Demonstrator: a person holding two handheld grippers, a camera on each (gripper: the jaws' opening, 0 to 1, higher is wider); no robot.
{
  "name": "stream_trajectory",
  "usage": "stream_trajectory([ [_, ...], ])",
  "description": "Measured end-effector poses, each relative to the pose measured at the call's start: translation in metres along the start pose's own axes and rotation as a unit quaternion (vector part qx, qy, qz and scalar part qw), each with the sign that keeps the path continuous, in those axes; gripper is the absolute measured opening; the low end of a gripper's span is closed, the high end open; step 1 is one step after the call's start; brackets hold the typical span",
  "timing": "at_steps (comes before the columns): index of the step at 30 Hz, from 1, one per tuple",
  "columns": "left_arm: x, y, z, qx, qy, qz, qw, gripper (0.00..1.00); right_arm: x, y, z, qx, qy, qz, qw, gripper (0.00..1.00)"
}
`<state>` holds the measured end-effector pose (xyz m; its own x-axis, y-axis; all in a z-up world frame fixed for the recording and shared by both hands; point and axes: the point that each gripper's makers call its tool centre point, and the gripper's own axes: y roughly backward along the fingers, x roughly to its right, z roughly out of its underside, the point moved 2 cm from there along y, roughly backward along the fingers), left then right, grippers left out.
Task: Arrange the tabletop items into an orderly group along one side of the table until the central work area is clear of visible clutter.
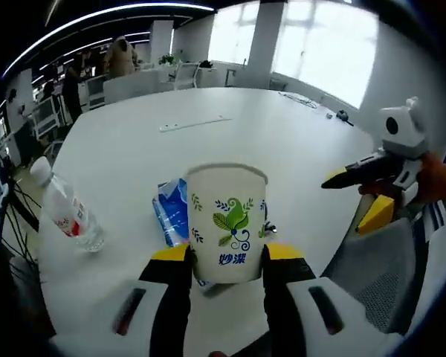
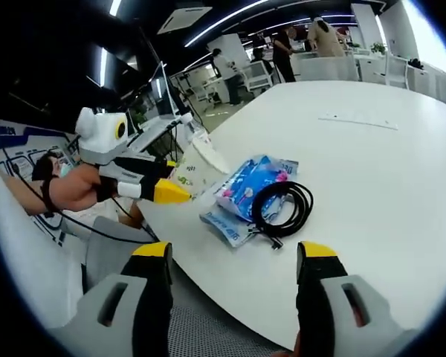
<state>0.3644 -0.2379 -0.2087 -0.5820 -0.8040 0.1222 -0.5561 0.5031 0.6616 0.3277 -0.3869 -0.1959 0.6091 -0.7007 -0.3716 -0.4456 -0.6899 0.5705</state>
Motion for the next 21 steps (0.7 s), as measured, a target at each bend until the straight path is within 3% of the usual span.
stream_trajectory([
  [9, 0.01, -0.002, -0.004, -0.005, -0.051, 0.01, 0.9987, 0.37, -0.007, -0.002, -0.017, 0.02, 0.001, -0.015, 0.9997, 0.65],
  [21, 0.034, -0.006, -0.003, -0.018, -0.137, 0.03, 0.99, 0.37, -0.02, -0.009, -0.029, 0.028, 0.003, -0.046, 0.9986, 0.59],
])
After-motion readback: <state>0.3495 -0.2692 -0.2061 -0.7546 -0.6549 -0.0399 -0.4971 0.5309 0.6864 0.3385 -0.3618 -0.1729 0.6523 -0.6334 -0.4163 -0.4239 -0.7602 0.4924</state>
